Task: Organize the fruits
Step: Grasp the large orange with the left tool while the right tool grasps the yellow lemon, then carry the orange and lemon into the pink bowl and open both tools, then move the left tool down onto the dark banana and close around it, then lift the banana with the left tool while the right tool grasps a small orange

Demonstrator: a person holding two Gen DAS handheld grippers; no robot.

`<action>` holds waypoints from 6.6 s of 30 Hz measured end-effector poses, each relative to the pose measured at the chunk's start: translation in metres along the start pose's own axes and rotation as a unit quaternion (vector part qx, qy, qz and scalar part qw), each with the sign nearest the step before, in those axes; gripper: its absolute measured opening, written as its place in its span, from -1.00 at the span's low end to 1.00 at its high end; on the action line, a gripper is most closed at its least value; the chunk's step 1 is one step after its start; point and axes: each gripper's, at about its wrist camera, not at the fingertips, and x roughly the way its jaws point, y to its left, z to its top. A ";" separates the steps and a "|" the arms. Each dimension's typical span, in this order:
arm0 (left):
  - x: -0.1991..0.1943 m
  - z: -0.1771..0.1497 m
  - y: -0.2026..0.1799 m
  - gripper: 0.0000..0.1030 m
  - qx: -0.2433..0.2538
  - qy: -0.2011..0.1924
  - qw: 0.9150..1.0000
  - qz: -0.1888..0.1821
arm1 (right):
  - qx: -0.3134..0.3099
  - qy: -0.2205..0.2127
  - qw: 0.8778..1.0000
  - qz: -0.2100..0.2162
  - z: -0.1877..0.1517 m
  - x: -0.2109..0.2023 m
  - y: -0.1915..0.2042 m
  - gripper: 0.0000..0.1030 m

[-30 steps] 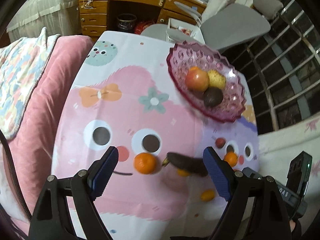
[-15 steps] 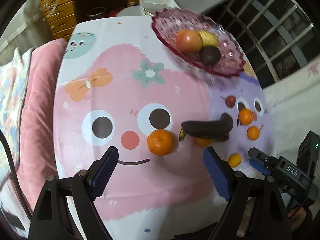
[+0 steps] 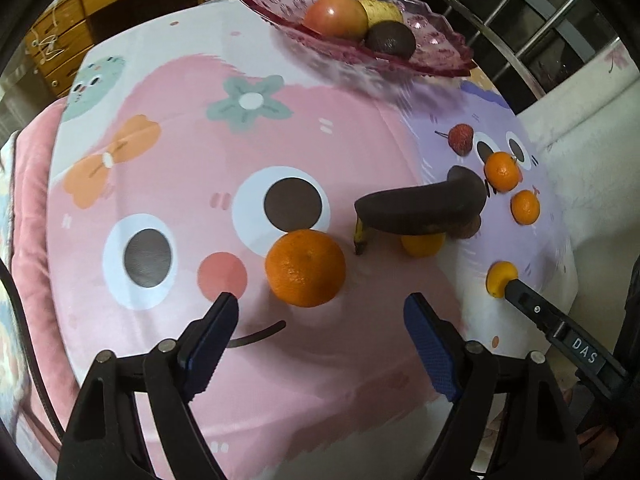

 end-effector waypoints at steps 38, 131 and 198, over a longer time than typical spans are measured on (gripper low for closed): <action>-0.007 0.039 0.004 -0.16 -0.060 -0.089 0.994 0.015 | -0.172 -0.067 0.982 0.039 0.060 -0.020 0.047 -0.36; 0.006 0.068 -0.124 0.57 0.201 -0.037 0.979 0.013 | 0.021 -0.112 0.993 0.025 0.078 -0.020 -0.055 0.31; 0.004 0.072 -0.081 -0.41 0.170 -0.075 0.965 -0.184 | -0.090 -0.137 0.986 0.011 0.087 -0.004 -0.031 -0.24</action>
